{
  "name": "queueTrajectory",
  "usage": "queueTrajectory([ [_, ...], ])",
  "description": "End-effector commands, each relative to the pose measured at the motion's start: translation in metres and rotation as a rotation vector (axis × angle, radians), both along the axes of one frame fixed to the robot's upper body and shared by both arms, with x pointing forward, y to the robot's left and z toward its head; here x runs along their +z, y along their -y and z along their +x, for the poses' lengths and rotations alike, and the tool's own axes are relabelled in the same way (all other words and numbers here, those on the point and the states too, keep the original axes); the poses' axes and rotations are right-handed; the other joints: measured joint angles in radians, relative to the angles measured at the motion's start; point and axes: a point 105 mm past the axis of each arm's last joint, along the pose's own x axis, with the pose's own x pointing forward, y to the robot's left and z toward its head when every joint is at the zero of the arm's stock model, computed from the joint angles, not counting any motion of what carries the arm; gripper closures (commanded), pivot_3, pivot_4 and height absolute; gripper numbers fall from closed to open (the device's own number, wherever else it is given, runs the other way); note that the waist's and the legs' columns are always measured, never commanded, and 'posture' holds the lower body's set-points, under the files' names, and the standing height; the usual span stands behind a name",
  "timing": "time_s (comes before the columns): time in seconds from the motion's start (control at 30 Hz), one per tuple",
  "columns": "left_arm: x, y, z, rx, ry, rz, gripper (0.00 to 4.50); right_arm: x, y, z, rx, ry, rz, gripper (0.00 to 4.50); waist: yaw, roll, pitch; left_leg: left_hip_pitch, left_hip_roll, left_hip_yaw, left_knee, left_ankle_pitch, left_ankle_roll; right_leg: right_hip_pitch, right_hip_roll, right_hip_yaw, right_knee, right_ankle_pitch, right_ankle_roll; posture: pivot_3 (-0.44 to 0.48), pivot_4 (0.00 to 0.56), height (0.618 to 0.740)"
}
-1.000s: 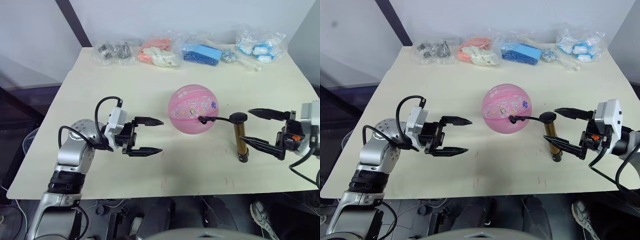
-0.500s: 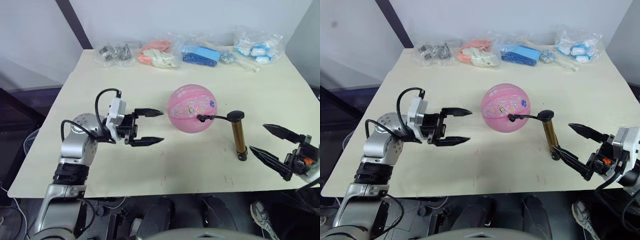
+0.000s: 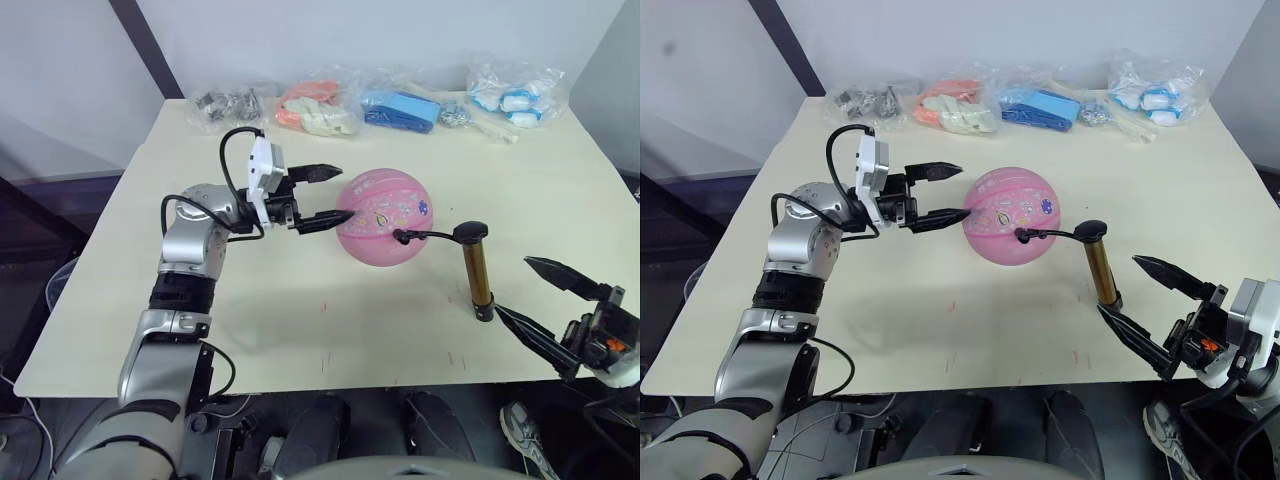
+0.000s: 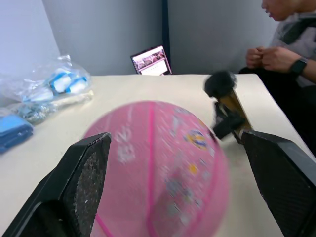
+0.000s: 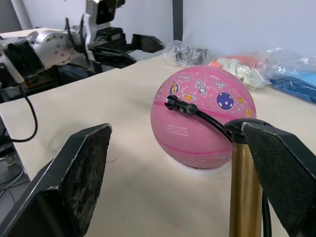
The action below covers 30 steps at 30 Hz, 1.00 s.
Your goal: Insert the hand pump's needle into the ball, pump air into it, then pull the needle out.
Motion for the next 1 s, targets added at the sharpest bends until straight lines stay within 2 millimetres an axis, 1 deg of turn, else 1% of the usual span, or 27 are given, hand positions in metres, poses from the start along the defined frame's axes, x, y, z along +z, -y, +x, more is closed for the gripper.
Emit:
queueTrajectory([
  [0.03, 0.015, 0.011, 0.013, 0.034, 0.054, -0.006, 0.00, 0.006, -0.007, -0.005, 0.025, 0.058, -0.021, 0.06, -0.001, -0.001, 0.000, 0.000, 0.000, 0.000, 0.001, 0.000, 0.000, 0.000, 0.000, 0.000, 0.000, 0.000, 0.000, 0.000, 0.150, 0.740],
  [0.1, 0.019, 0.020, 0.021, 0.048, 0.055, -0.012, 0.00, 0.003, -0.008, -0.006, 0.022, 0.059, -0.024, 0.06, 0.000, -0.001, 0.000, 0.000, 0.000, 0.000, 0.002, 0.000, 0.000, 0.000, 0.000, 0.000, 0.000, 0.000, 0.000, 0.000, 0.150, 0.740],
  [0.2, 0.023, 0.028, 0.028, 0.057, 0.058, -0.022, 0.00, 0.000, -0.009, -0.008, 0.023, 0.062, -0.031, 0.06, -0.007, -0.001, 0.000, -0.001, -0.001, 0.000, 0.003, 0.000, 0.000, 0.000, 0.000, 0.000, 0.000, 0.000, 0.000, 0.000, 0.150, 0.740],
  [0.37, 0.020, 0.046, 0.034, 0.038, 0.043, -0.008, 0.00, -0.002, -0.010, -0.010, 0.015, 0.071, -0.040, 0.06, -0.007, -0.001, 0.001, -0.001, -0.001, 0.000, 0.004, 0.000, 0.000, 0.000, 0.000, 0.000, 0.001, 0.000, 0.000, 0.000, 0.150, 0.740],
  [0.6, 0.015, 0.055, 0.037, 0.037, -0.014, -0.008, 0.00, -0.003, -0.012, -0.012, 0.016, 0.082, -0.034, 0.06, -0.007, -0.002, 0.001, -0.001, -0.001, 0.000, 0.004, 0.000, 0.000, 0.000, 0.001, 0.000, 0.001, 0.000, 0.000, 0.000, 0.150, 0.740],
  [0.7, 0.009, 0.059, 0.035, 0.014, -0.031, 0.007, 0.00, -0.005, -0.014, -0.011, 0.021, 0.080, -0.037, 0.06, -0.008, -0.002, 0.001, -0.001, -0.001, 0.000, 0.004, 0.000, 0.000, 0.000, 0.001, 0.000, 0.001, 0.000, 0.000, 0.000, 0.150, 0.740],
  [0.9, -0.018, 0.063, 0.037, 0.036, -0.061, 0.098, 0.00, -0.009, -0.019, -0.004, 0.012, 0.079, -0.057, 0.06, -0.005, -0.002, 0.000, -0.001, -0.001, 0.000, 0.005, 0.000, 0.000, 0.000, 0.001, 0.000, 0.001, 0.000, 0.000, 0.000, 0.150, 0.740],
  [1.0, -0.027, 0.063, 0.040, 0.057, -0.079, 0.126, 0.00, -0.005, -0.026, 0.000, 0.029, 0.102, -0.054, 0.06, -0.004, -0.002, 0.000, -0.001, -0.001, 0.000, 0.005, 0.000, 0.000, 0.001, 0.001, 0.000, 0.002, 0.000, 0.000, 0.000, 0.150, 0.740],
])
